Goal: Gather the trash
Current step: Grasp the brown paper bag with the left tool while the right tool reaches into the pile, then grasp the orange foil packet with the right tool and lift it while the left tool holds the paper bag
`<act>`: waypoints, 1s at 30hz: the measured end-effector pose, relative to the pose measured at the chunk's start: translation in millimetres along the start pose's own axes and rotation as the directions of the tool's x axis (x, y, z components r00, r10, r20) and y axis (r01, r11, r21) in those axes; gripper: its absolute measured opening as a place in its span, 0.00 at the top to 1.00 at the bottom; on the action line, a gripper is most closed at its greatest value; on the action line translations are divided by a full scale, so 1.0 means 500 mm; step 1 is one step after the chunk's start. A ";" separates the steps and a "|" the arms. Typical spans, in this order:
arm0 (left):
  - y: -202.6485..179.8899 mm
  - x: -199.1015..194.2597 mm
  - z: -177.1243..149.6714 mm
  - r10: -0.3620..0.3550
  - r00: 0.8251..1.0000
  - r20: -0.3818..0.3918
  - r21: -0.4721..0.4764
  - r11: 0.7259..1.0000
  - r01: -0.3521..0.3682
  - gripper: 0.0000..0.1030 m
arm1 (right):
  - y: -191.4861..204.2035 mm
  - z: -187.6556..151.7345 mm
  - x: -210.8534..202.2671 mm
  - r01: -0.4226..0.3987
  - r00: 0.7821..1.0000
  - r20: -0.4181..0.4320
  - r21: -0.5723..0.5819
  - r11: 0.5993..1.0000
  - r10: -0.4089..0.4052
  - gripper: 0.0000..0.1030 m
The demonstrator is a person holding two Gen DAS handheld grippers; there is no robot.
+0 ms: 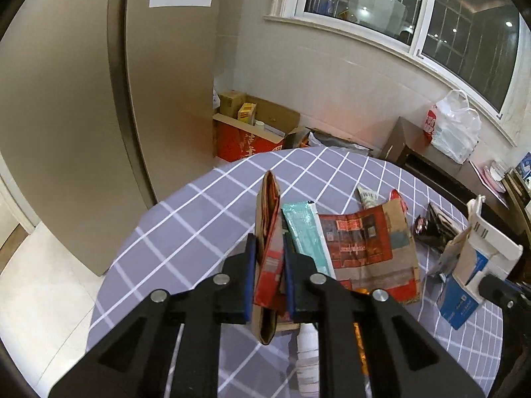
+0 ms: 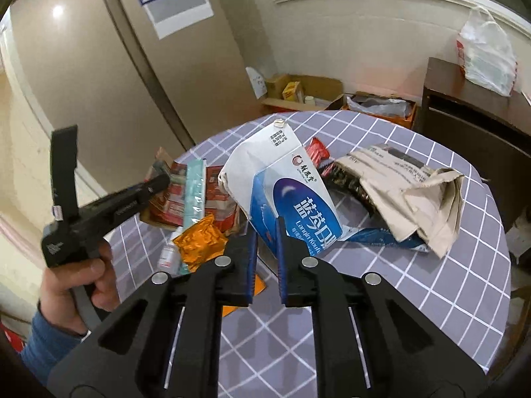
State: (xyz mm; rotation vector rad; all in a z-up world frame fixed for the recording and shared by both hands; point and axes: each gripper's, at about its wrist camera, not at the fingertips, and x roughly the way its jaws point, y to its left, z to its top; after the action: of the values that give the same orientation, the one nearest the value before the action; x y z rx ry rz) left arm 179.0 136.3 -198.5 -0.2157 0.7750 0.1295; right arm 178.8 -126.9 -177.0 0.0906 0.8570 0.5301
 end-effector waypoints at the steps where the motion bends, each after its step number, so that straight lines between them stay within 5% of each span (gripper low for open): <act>1: 0.004 -0.005 -0.004 -0.001 1.000 -0.001 -0.007 1.000 0.001 0.87 | 0.004 -0.004 0.000 0.000 1.000 -0.007 -0.010 1.000 0.000 0.90; 6: 0.024 -0.015 -0.037 0.037 0.999 -0.036 -0.022 0.999 -0.037 0.86 | 0.033 -0.022 0.031 0.024 0.996 -0.080 -0.077 0.997 -0.031 0.79; 9: 0.039 -0.018 -0.053 0.051 0.997 -0.049 -0.049 0.997 -0.054 0.86 | 0.054 -0.035 0.044 0.009 0.995 -0.102 -0.093 0.996 -0.019 0.42; 14: 0.050 -0.024 -0.063 0.060 0.997 -0.053 -0.055 0.997 -0.062 0.86 | 0.141 -0.074 0.049 -0.145 0.984 -0.141 -0.244 0.959 0.113 0.41; 17: 0.048 -0.027 -0.062 0.059 0.997 -0.048 -0.052 0.997 -0.062 0.86 | 0.174 -0.088 0.086 -0.151 0.979 -0.179 -0.292 0.945 0.102 0.41; 20: 0.042 -0.028 -0.057 0.057 0.998 -0.036 -0.040 0.998 -0.058 0.86 | 0.176 -0.080 0.129 -0.101 0.985 -0.164 -0.298 0.949 0.053 0.41; 30: 0.024 -0.043 -0.012 0.038 0.999 0.039 0.002 0.999 -0.038 0.86 | 0.161 -0.074 0.162 -0.207 0.964 -0.213 -0.227 0.952 0.159 0.45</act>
State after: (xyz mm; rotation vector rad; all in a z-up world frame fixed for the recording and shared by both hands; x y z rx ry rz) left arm 157.1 145.8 -189.3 -0.1951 0.7406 0.1680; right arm 161.9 -22.9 -234.9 -0.1125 0.9696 0.8284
